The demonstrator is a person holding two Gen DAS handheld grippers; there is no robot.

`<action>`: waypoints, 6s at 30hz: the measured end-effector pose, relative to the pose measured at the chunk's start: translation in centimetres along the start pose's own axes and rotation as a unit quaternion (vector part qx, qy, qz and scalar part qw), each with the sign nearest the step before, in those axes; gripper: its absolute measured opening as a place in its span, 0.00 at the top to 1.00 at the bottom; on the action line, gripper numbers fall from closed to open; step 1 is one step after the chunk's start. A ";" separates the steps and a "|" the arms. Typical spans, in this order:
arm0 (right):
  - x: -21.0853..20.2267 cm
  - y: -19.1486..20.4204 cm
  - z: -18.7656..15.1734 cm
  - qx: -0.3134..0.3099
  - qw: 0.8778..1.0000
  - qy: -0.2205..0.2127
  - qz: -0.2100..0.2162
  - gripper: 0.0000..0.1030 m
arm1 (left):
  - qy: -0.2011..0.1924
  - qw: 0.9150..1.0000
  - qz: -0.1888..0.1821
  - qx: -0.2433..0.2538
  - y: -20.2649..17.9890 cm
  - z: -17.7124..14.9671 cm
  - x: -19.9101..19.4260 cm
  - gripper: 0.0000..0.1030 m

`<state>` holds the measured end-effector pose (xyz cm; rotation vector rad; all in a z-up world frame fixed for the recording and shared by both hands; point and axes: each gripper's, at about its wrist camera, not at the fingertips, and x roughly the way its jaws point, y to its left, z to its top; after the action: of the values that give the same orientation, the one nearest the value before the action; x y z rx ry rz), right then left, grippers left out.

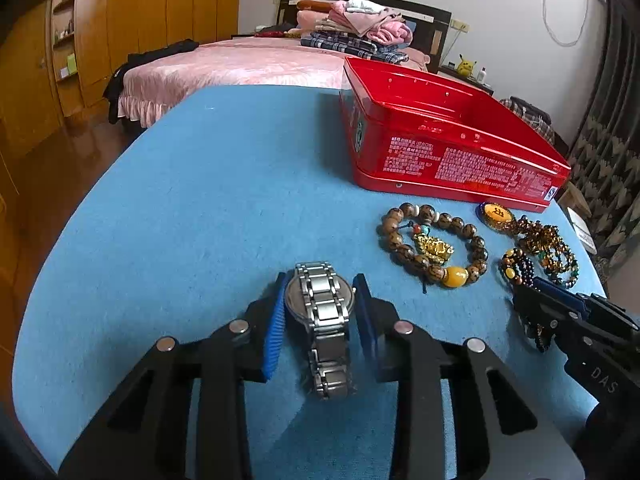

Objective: Organize jewelry
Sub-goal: 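Grasp the black bead bracelet with the right tool while the left tool holds the watch, then carry the watch with the left tool into the red tin while the right tool drops the black bracelet there, then lift both tools out of the tin and move back over the table, then grasp the wooden bead bracelet by its gold charm with the left tool, then grasp the amber bead strand with the right tool while the left tool holds the wooden bracelet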

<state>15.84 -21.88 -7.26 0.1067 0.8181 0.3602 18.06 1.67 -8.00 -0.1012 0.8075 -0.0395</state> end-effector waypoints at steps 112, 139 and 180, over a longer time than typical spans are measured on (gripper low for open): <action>-4.4 -5.8 -0.2 0.044 0.995 -0.061 -0.069 0.08 | -0.031 0.999 -0.015 0.021 -4.7 1.5 -0.8 0.30; -4.5 -6.0 -0.2 0.054 0.995 -0.067 -0.055 0.08 | 0.040 0.997 -0.060 0.010 -6.9 3.4 4.0 0.85; -1.5 -3.5 2.6 0.025 0.999 -0.033 -0.021 0.49 | -0.011 0.996 -0.088 0.028 -4.1 0.6 -1.6 0.85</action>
<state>17.75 -25.60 -5.28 0.1465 0.7637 0.2964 17.44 -2.25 -6.02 -0.1184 0.7740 -0.2268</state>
